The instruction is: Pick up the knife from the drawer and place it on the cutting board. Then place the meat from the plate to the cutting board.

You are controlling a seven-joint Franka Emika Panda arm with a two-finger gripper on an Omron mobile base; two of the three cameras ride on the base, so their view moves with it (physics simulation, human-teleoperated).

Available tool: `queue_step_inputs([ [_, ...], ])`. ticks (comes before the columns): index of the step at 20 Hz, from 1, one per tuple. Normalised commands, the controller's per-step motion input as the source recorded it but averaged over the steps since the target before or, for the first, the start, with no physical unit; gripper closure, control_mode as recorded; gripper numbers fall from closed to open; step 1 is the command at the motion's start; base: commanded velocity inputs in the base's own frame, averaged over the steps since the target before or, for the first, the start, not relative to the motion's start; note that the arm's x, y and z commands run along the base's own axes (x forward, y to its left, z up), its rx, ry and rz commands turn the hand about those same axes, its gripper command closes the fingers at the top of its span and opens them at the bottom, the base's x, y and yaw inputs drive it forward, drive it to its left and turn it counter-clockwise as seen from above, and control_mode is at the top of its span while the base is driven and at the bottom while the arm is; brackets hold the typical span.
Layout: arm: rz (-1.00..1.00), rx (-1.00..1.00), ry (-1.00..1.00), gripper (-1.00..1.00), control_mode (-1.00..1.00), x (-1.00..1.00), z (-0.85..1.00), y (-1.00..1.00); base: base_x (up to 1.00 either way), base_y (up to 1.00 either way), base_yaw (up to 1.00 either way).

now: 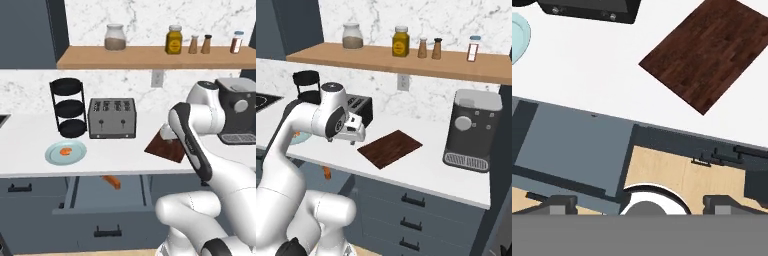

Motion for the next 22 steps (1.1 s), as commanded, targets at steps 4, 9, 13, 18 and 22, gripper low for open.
queue_step_inputs([
  [4, 0.00, 0.00, 0.00, -1.00, 1.00, 0.00, 0.00, 0.00, 0.00, -0.69, 0.23],
  [9, 0.00, 0.00, 0.00, -1.00, 1.00, 0.00, 0.00, 0.00, 0.09, -0.55, 0.19],
  [13, 0.00, 0.00, 0.00, -1.00, 1.00, 0.00, 0.00, 0.00, 0.51, -0.07, 0.14],
  [18, 0.00, 0.00, 0.00, -1.00, 1.00, 0.00, 0.00, 0.00, 0.63, -0.01, 0.15],
  [22, 0.00, 0.00, 0.00, -1.00, 1.00, 0.00, 0.00, 0.00, 0.32, 0.05, 0.19],
])
